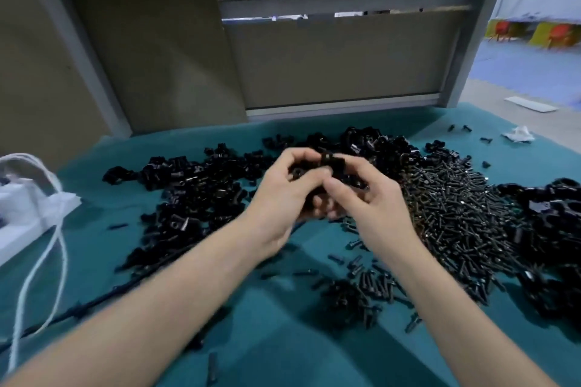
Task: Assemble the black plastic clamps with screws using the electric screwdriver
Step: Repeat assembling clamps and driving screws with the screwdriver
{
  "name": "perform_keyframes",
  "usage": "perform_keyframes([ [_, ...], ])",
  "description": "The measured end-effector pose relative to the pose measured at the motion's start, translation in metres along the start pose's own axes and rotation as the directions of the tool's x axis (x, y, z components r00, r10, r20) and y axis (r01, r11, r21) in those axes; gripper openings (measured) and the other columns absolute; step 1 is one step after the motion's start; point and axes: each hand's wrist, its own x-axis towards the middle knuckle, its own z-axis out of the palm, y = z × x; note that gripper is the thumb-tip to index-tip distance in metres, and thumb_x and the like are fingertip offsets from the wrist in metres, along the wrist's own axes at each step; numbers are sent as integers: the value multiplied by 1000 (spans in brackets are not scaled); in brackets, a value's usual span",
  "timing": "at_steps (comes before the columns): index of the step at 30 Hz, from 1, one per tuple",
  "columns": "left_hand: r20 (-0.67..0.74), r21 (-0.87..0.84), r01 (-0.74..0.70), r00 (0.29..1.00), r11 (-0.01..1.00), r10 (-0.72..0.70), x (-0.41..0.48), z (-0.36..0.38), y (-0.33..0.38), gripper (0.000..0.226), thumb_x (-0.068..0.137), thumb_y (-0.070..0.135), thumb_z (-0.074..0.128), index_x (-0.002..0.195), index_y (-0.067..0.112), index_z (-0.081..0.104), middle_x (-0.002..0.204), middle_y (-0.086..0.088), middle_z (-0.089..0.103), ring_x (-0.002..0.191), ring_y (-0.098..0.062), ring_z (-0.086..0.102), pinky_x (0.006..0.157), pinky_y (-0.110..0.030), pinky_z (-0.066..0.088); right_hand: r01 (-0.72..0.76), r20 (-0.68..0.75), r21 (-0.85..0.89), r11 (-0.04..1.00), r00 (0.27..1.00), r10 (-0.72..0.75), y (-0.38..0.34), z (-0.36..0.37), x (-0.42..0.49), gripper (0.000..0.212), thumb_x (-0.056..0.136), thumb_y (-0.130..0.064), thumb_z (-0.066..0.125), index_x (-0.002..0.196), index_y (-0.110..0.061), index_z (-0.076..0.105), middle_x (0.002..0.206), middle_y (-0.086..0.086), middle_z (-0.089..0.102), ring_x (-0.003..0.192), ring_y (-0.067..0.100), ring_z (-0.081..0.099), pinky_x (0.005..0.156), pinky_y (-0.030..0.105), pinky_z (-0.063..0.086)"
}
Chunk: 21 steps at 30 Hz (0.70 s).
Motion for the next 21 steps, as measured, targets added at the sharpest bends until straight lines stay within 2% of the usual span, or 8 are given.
perform_keyframes([
  [2,-45,-111,87,995,990,-92,-36,-1,-14,14,92,7,61,95,19,54,58,0,59,44,-10,49,47,-22,45,-82,126,126,989,990,66,4,6,-24,29,76,-26,67,105,-24,65,87,-10,72,63,8,63,59,21,52],
  [4,-29,-254,168,983,953,-182,-58,-4,-28,14,88,8,60,98,16,56,67,-5,62,48,-12,52,50,-25,48,-169,153,201,965,978,139,13,9,-46,27,74,-19,66,101,-22,68,88,-9,73,62,7,62,57,19,51],
  [7,34,-614,232,963,754,-268,-83,-5,-38,34,87,9,49,119,6,58,99,-20,71,73,-29,71,62,-32,59,-235,32,294,927,971,236,22,6,-62,23,84,-3,62,87,-21,76,84,3,74,64,17,67,57,23,55],
  [9,-65,-708,137,964,693,-256,-96,-6,-47,39,97,-2,32,129,4,53,115,-25,67,94,-40,70,76,-35,60,-246,-33,312,918,962,270,24,3,-63,30,87,0,60,85,-24,79,80,3,73,67,23,71,63,24,57],
  [11,-169,-649,64,959,758,-226,-103,-5,-55,45,101,-6,24,136,9,48,120,-20,67,101,-37,69,82,-33,59,-254,4,354,900,963,270,25,2,-65,22,81,-9,63,89,-22,79,88,6,74,77,27,73,71,26,58],
  [15,-203,-441,28,970,897,-130,-105,-6,-63,45,101,-3,30,133,23,48,122,0,69,108,-19,67,85,-27,57,-243,147,364,899,968,203,25,11,-73,25,81,-14,62,101,-19,77,100,10,74,97,28,71,84,29,56],
  [18,-193,-324,14,978,946,-81,-104,-13,-69,43,100,3,37,132,28,49,124,9,67,112,-17,65,84,-29,57,-252,173,328,911,963,204,23,12,-74,27,82,-13,62,102,-22,77,99,8,74,98,29,71,88,29,55],
  [21,-188,-235,15,980,972,-60,-103,-15,-72,40,97,15,45,134,29,49,127,13,65,110,-21,67,81,-35,59,-250,117,237,939,967,228,23,10,-74,34,88,0,59,100,-27,78,90,5,74,92,27,72,88,34,56],
])
